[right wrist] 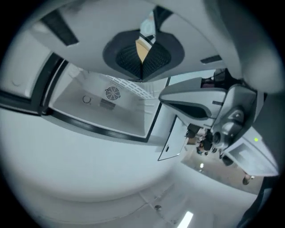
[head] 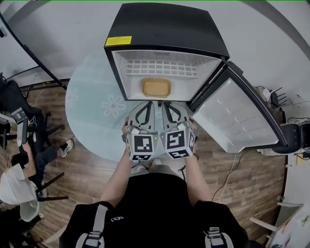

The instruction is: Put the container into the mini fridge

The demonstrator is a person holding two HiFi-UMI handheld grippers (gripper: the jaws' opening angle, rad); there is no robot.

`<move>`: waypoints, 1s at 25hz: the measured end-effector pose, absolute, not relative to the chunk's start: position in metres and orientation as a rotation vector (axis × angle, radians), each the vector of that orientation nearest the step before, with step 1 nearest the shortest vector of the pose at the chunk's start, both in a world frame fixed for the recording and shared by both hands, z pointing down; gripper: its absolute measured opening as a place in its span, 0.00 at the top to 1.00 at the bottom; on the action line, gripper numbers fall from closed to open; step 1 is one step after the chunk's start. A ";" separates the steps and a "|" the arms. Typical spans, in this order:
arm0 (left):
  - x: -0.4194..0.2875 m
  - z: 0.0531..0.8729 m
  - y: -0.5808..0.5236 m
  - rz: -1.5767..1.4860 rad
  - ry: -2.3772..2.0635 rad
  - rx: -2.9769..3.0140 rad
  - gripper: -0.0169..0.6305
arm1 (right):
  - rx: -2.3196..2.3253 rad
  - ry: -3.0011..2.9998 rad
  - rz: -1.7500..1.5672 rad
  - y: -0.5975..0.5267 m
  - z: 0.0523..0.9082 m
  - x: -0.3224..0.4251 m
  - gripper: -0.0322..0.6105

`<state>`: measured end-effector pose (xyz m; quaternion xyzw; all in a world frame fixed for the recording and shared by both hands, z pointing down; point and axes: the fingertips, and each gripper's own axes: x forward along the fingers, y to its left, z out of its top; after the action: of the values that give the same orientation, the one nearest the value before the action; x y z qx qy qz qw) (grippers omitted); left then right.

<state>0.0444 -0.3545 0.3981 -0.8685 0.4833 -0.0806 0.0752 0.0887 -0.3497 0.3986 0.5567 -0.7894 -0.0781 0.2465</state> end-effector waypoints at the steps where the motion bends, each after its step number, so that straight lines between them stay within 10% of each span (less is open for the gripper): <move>1: 0.039 0.396 -0.350 -0.198 1.492 -2.607 0.95 | 1.585 -2.189 -0.174 -0.344 0.396 0.089 0.94; 25: 0.030 0.417 -0.298 -0.059 1.668 -2.757 0.95 | 1.768 -2.374 0.189 -0.284 0.432 0.108 0.94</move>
<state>0.0296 -0.2981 0.4170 -0.8547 0.5172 -0.0183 -0.0407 0.1078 -0.2839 0.4325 0.5938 -0.7973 0.0634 0.0878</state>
